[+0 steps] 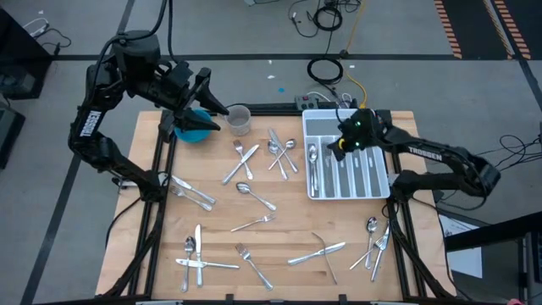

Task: Sort silverware
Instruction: Put the fork in the silverware tray

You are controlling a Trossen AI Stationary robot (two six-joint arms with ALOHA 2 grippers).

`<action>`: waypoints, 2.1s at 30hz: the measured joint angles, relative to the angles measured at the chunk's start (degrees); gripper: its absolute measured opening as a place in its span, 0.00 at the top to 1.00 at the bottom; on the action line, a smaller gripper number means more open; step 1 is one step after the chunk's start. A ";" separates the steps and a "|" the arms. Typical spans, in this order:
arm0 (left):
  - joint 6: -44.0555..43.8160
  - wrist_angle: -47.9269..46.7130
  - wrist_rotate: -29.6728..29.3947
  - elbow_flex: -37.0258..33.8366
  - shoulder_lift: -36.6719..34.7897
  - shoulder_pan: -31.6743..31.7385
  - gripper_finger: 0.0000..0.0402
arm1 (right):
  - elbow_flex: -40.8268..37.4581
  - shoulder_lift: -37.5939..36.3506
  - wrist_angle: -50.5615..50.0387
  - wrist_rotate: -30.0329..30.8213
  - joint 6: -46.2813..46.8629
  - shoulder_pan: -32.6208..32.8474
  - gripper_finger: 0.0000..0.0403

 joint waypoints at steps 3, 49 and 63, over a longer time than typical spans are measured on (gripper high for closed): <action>0.00 0.02 0.05 0.00 0.00 0.00 0.49 | -2.40 -0.42 0.02 0.00 0.13 -0.55 1.00; -9.78 1.53 -19.21 -47.78 -6.88 -13.56 0.49 | 21.75 -6.58 -38.51 21.02 31.37 55.76 0.51; -41.45 45.74 -41.34 -94.81 -37.44 -22.36 0.49 | 21.61 19.24 -24.63 22.63 40.90 67.97 0.51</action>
